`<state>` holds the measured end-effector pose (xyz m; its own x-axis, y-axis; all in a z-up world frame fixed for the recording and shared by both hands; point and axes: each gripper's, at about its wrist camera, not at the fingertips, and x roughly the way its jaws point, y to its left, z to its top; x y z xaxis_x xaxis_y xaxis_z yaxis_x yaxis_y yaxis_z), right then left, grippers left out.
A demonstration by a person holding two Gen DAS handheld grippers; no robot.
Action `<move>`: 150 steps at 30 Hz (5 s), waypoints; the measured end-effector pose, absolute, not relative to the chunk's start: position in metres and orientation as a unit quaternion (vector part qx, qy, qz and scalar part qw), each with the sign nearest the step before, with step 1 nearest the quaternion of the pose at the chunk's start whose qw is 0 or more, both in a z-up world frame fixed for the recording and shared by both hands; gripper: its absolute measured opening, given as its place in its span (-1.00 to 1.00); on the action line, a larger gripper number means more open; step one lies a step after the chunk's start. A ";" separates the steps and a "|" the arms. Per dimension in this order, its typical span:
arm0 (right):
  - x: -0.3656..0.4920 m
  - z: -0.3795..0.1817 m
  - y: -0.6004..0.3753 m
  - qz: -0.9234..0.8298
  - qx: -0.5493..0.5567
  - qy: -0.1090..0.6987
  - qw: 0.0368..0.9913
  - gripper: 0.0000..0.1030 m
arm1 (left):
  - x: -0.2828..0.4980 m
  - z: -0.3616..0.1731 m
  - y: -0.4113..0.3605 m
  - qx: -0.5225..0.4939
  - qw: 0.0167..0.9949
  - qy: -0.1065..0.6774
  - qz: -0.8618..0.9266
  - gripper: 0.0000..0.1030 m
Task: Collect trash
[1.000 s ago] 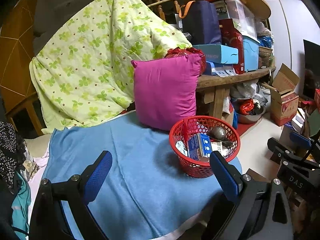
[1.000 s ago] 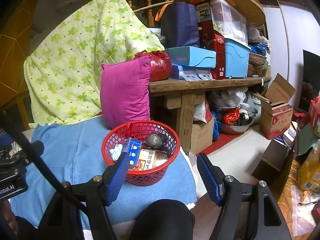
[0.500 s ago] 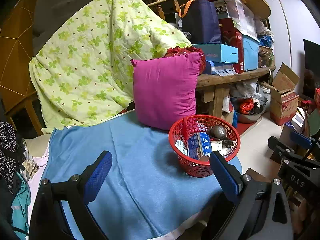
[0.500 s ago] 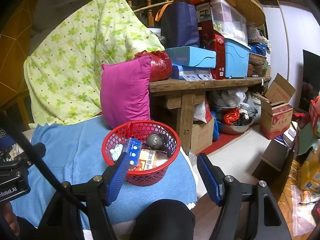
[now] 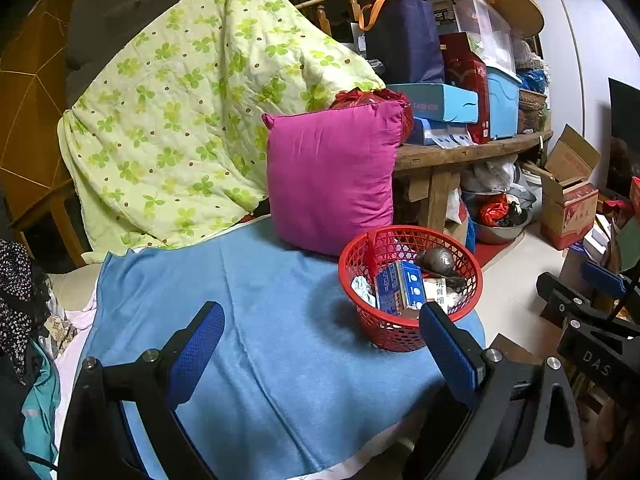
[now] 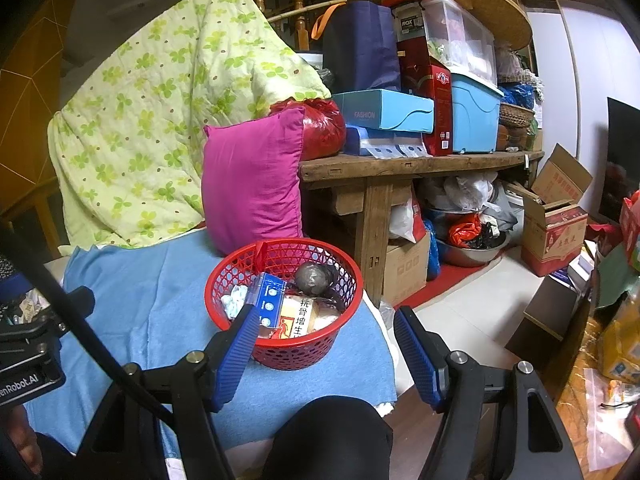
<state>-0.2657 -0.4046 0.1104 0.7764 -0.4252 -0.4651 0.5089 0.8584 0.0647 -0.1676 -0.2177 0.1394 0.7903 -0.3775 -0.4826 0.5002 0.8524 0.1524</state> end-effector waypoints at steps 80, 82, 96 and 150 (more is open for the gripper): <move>-0.256 0.103 -0.409 -0.236 0.105 0.229 0.938 0.41 | -0.159 0.118 -0.220 0.150 0.929 0.242 -0.238 0.90; -0.255 0.103 -0.409 -0.235 0.106 0.230 0.938 0.41 | -0.159 0.118 -0.219 0.151 0.928 0.242 -0.239 0.90; -0.253 0.104 -0.412 -0.241 0.113 0.228 0.936 0.42 | -0.156 0.115 -0.219 0.150 0.925 0.248 -0.244 0.90; -0.238 0.096 -0.432 -0.246 0.129 0.239 0.931 0.42 | -0.140 0.110 -0.253 0.167 0.907 0.248 -0.298 0.90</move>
<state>-0.2384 -0.4324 0.0957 0.7652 -0.3961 -0.5075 0.5194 0.8456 0.1232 -0.1404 -0.2527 0.1099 0.6995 -0.4566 -0.5497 0.6225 0.7672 0.1547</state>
